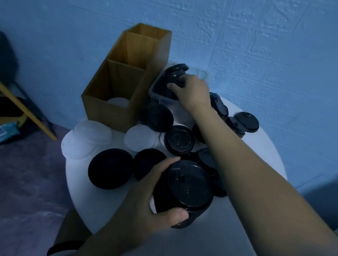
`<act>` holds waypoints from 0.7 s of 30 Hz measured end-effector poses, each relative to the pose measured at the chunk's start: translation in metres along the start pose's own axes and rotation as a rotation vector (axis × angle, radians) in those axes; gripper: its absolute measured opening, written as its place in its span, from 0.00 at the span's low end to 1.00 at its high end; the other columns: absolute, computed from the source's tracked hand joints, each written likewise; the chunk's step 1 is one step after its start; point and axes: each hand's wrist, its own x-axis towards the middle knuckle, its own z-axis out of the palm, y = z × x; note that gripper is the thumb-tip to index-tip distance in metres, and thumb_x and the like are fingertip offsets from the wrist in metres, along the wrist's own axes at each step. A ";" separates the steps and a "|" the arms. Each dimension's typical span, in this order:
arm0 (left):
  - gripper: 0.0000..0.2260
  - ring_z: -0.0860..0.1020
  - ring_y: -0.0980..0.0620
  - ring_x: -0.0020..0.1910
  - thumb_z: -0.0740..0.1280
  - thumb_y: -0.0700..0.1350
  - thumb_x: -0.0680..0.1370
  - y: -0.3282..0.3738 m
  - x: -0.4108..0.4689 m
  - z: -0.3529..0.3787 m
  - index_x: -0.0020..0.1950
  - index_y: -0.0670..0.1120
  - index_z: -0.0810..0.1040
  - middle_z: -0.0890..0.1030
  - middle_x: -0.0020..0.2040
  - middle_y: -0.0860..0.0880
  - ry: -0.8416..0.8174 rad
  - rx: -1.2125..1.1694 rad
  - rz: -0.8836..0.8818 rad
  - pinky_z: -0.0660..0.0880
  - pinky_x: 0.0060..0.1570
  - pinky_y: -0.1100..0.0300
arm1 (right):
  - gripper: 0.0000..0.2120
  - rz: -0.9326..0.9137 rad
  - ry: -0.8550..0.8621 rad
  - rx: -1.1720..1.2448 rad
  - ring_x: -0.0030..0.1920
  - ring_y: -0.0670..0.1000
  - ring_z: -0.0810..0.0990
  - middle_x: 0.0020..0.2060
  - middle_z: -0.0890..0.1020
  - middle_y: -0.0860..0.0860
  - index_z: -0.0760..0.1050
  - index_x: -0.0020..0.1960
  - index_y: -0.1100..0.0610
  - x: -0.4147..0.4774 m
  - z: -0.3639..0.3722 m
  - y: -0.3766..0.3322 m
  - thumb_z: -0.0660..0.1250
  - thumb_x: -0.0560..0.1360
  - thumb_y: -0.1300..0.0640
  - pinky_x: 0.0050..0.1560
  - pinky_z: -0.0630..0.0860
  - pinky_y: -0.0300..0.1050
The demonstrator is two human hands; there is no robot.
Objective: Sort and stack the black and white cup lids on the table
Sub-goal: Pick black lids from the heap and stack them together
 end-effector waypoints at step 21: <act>0.33 0.76 0.52 0.70 0.74 0.52 0.72 -0.003 0.018 0.035 0.73 0.69 0.66 0.79 0.69 0.56 0.035 0.140 0.063 0.73 0.69 0.49 | 0.14 0.121 -0.472 0.802 0.33 0.48 0.75 0.33 0.75 0.54 0.81 0.63 0.51 -0.176 -0.134 0.027 0.68 0.79 0.61 0.30 0.75 0.40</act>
